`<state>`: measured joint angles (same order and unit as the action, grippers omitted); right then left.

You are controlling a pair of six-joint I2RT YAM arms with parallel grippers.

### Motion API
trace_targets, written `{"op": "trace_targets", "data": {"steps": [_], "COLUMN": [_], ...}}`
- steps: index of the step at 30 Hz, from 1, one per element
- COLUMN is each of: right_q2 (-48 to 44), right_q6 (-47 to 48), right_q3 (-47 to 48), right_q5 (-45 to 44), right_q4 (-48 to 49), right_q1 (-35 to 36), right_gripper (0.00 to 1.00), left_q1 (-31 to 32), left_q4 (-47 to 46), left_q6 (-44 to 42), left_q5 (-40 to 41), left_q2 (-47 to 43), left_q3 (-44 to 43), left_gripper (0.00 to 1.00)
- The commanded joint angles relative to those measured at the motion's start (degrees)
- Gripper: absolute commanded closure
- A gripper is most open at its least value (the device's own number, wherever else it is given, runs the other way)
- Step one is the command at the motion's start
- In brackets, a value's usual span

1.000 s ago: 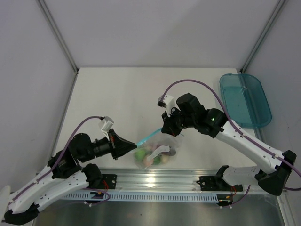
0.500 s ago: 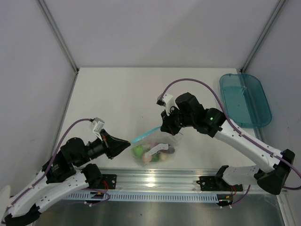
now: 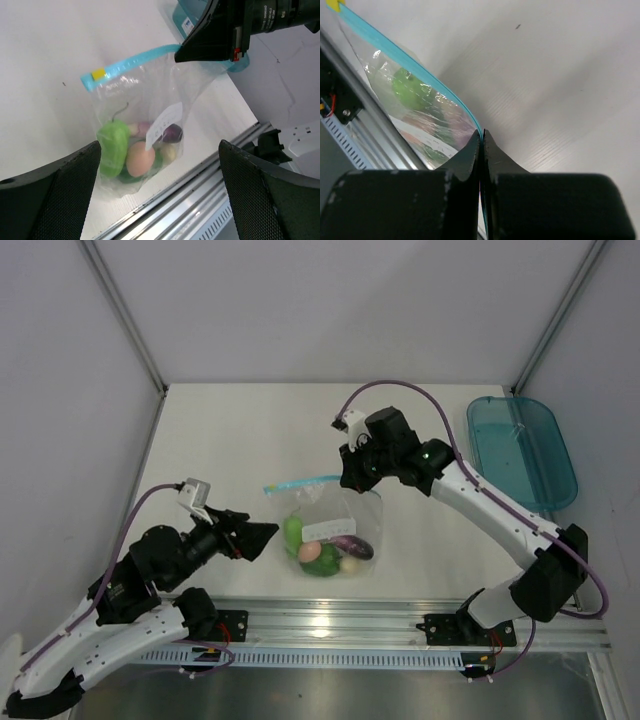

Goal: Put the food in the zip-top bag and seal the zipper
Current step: Place the zipper food storage bag at the center of the board.

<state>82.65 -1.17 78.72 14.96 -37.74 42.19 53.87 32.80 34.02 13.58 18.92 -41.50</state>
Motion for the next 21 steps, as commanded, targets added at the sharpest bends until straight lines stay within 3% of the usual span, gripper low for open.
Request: {"op": "trace_targets", "data": {"steps": [1,8,16,21], "right_q2": [4.3,18.4,44.5,54.2], "right_q6": [2.7,7.4,6.9,3.3], "right_q3": [5.3,13.4,38.0,48.5], "right_q5": [1.8,6.5,6.5,4.6], "right_q4": [4.1,6.4,3.8,5.1], "right_q1": [-4.1,-11.2,-16.6,-19.2], "right_gripper": [1.0,1.0,1.0,1.0], "left_q1": [0.1,0.1,0.1,0.1], "left_q4": [-1.5,-8.1,-11.0,-13.2], "left_q6": [-1.9,-2.1,-2.2,-2.0], "left_q5": [4.8,-1.0,-6.3,-7.2], "left_q2": [0.2,-0.7,2.8,4.4], "left_q3": [-1.0,2.8,3.8,5.4], "left_gripper": [0.0,0.0,0.01,0.0]}}
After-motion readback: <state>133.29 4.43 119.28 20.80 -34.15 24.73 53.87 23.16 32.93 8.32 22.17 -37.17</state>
